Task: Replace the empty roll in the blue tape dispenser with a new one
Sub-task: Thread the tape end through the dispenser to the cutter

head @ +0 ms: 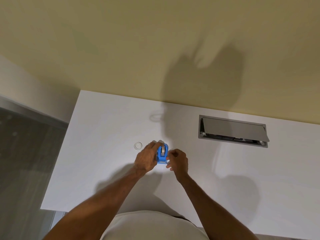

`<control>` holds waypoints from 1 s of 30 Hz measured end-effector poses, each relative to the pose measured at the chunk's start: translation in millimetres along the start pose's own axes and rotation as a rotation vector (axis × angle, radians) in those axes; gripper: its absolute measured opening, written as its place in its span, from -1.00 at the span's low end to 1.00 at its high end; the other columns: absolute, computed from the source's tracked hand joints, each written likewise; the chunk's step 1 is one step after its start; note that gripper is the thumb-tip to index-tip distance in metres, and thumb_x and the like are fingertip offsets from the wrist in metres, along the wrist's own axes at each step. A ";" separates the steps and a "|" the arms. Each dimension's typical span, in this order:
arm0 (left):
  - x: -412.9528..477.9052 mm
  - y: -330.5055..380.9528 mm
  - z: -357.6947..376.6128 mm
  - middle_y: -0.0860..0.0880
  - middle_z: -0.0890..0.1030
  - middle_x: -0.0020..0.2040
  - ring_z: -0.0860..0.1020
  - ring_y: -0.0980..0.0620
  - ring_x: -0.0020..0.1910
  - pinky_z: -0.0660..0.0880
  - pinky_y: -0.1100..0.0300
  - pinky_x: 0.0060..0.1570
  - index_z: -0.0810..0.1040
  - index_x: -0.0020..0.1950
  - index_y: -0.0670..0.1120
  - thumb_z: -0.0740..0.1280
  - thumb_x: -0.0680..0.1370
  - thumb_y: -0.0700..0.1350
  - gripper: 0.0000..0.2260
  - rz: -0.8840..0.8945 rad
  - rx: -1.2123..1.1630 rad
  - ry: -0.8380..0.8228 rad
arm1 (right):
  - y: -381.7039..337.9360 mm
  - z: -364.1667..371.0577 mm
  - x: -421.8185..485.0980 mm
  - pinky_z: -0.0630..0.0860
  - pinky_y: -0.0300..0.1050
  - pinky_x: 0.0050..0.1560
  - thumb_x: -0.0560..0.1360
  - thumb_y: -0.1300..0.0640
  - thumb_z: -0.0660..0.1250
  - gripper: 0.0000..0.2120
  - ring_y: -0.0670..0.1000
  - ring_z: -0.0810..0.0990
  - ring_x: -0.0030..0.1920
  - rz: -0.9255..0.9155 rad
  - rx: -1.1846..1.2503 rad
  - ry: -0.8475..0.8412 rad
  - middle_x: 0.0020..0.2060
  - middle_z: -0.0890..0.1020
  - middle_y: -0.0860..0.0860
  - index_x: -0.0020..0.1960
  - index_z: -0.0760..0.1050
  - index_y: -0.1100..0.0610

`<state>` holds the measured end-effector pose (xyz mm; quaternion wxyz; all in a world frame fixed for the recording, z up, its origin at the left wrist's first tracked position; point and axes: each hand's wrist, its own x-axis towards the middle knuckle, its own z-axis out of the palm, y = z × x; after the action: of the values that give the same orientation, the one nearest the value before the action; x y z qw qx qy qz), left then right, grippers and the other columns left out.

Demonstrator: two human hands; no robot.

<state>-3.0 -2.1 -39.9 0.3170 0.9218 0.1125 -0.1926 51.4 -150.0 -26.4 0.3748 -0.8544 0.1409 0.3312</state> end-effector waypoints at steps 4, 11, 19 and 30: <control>-1.5 -0.2 0.4 -0.03 0.52 0.40 0.56 -0.06 0.32 0.63 -0.02 0.24 0.39 0.58 0.01 0.31 0.66 -0.14 -0.53 0.012 -0.036 0.007 | -0.1 7.6 -4.1 0.74 0.23 0.04 0.66 0.09 0.30 -0.74 0.30 0.78 -0.09 0.191 0.272 -0.071 0.00 0.77 0.24 0.13 0.65 0.26; -5.7 1.3 -3.6 -0.04 0.57 0.35 0.58 -0.06 0.29 0.62 0.00 0.27 0.44 0.55 0.00 0.28 0.71 -0.07 -0.61 0.013 -0.107 0.022 | -4.0 20.1 -0.1 0.64 0.19 0.20 0.59 -0.20 0.37 -0.45 0.21 0.71 0.00 0.381 0.490 -0.213 0.18 0.71 0.20 0.28 0.61 0.28; -4.9 -3.2 -10.4 -0.07 0.58 0.34 0.62 -0.08 0.23 0.63 0.04 0.26 0.45 0.55 -0.04 0.29 0.71 -0.12 -0.61 0.037 -0.156 -0.006 | -9.2 29.1 -1.9 0.63 0.24 0.23 0.56 -0.11 0.45 -0.56 0.27 0.76 0.05 0.414 0.581 -0.130 0.07 0.75 0.20 0.10 0.63 0.30; -3.0 -8.4 -10.7 -0.07 0.56 0.37 0.63 -0.11 0.21 0.65 -0.03 0.25 0.41 0.57 -0.01 0.26 0.67 -0.28 -0.54 0.015 -0.155 -0.046 | -5.8 28.6 -10.1 0.72 0.16 0.08 0.46 0.17 0.60 -0.67 0.29 0.78 -0.02 0.420 0.601 -0.125 0.04 0.76 0.27 0.13 0.66 0.33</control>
<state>-5.4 10.9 -35.4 0.3913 0.8907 0.1131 -0.2019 33.6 -125.1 -30.7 0.5407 -0.6366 0.3811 0.3964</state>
